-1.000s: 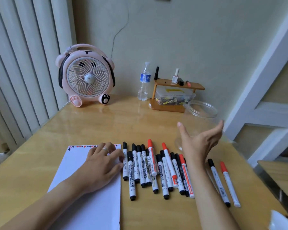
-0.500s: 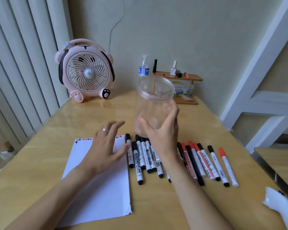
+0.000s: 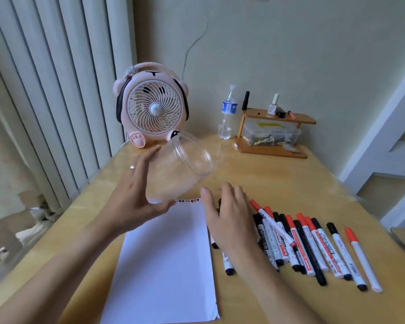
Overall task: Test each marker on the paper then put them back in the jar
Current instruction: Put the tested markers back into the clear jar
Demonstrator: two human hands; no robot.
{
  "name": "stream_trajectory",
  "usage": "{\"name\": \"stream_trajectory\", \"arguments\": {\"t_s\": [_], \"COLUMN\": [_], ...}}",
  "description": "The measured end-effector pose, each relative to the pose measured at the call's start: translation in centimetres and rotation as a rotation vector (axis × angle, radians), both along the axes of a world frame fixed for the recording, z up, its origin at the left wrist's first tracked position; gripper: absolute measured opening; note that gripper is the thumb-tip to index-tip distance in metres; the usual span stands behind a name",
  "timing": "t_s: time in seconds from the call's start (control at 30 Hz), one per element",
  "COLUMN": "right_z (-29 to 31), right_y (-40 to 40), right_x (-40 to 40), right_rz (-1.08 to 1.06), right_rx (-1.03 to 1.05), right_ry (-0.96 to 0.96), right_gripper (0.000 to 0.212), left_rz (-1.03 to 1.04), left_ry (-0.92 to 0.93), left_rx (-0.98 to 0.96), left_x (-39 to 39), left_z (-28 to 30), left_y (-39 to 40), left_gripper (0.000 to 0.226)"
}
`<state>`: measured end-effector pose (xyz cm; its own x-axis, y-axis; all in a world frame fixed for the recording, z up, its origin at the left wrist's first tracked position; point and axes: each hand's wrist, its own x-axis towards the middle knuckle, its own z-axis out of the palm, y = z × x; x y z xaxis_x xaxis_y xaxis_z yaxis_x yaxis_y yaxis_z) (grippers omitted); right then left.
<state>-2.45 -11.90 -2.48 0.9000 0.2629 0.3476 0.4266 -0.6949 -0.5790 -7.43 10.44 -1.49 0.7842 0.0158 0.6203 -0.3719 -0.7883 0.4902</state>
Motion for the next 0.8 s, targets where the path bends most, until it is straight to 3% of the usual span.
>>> {"name": "stream_trajectory", "arguments": {"t_s": [0.07, 0.13, 0.23, 0.47, 0.63, 0.8], "right_z": [-0.4, -1.5, -2.0, -0.8, -0.7, -0.8], "right_y": [-0.5, -0.2, 0.4, 0.6, 1.0, 1.4], "right_x": [0.0, -0.4, -0.7, -0.4, -0.4, 0.1], "right_rz": [-0.165, -0.255, -0.269, -0.218, -0.233, -0.221], "right_rx": [-0.366, -0.506, -0.532, -0.575, -0.615, -0.626], "right_ry": [-0.009, 0.010, -0.011, 0.136, 0.161, 0.189], "right_gripper": [0.054, 0.059, 0.058, 0.056, 0.058, 0.057], "left_rz": [0.101, 0.145, 0.168, 0.203, 0.213, 0.085], "left_ry": [0.021, 0.020, 0.002, 0.026, -0.052, -0.172], "left_rx": [0.160, 0.276, 0.377, 0.465, 0.335, -0.082], "left_x": [-0.2, -0.3, -0.1, -0.3, -0.3, -0.8], "left_z": [-0.4, -1.0, -1.5, -2.1, -2.2, -1.1], "left_y": [1.3, 1.4, 0.7, 0.1, -0.2, -1.7], "left_gripper": [0.107, 0.107, 0.110, 0.118, 0.109, 0.105]}}
